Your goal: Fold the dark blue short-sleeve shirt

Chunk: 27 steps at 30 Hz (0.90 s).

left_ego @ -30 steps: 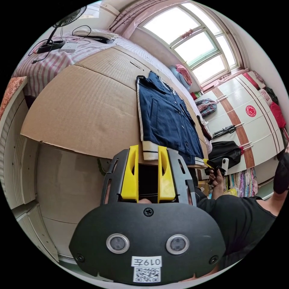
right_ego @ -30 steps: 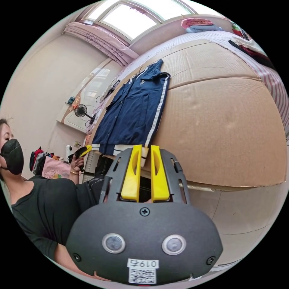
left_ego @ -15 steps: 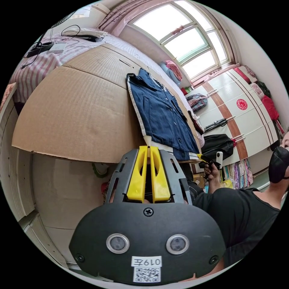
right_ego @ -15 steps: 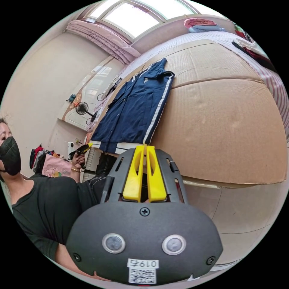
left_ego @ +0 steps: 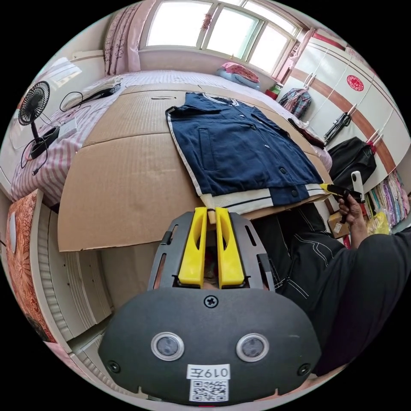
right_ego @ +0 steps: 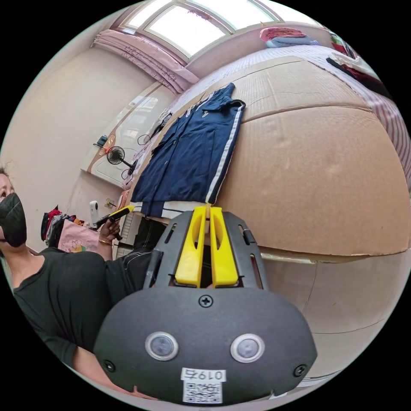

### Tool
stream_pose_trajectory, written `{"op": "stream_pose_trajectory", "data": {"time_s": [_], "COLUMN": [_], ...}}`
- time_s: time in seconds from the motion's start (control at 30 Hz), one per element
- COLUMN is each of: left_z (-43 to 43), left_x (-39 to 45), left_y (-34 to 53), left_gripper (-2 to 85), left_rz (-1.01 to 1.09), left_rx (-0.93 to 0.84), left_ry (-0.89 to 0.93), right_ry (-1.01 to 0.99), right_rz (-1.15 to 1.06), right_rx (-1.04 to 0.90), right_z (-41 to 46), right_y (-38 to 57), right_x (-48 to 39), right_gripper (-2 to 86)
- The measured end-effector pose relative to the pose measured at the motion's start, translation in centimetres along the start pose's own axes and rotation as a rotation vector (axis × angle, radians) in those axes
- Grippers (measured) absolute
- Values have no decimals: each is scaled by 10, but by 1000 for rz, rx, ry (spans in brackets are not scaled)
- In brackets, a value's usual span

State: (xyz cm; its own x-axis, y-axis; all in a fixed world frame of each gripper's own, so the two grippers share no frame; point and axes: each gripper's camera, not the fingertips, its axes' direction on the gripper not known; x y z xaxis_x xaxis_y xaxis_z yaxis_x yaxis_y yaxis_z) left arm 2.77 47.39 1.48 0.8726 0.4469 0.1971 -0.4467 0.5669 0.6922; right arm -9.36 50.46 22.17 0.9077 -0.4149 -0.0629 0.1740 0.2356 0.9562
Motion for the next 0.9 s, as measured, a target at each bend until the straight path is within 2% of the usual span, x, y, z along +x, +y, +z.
{"op": "stream_pose_trajectory", "data": {"time_s": [0.13, 0.2, 0.27, 0.37, 0.5, 0.57, 0.73, 0.8, 0.9], "left_z": [-20, -38, -57, -68, -69, -64, -55, -55, -54], "left_x": [34, 52, 88, 140, 194, 225, 300, 324, 346], "left_y": [0, 2, 4, 3, 0, -2, -7, -8, -7], "left_gripper": [11, 11, 9, 7, 7, 8, 10, 11, 18], "left_rz": [39, 49, 105, 199, 291, 345, 487, 492, 479], "left_rx": [15, 62, 95, 152, 213, 248, 294, 320, 320], "left_ry": [-52, -158, -374, -542, -477, -379, -342, -355, -279], "right_ry": [54, 120, 249, 436, 702, 807, 750, 772, 814], "right_rz": [-57, -88, -137, -259, -464, -566, -711, -765, -860], "right_rx": [-17, -2, 45, 143, 228, 354, 339, 369, 325], "right_z": [-17, -30, -44, -47, -21, -1, 43, 59, 85], "right_y": [2, 4, 8, 14, 27, 43, 55, 64, 76], "right_x": [-41, -65, -105, -174, -269, -323, -408, -439, -482], "right_gripper": [-1, -3, -5, -7, -9, -9, -9, -9, -8]}}
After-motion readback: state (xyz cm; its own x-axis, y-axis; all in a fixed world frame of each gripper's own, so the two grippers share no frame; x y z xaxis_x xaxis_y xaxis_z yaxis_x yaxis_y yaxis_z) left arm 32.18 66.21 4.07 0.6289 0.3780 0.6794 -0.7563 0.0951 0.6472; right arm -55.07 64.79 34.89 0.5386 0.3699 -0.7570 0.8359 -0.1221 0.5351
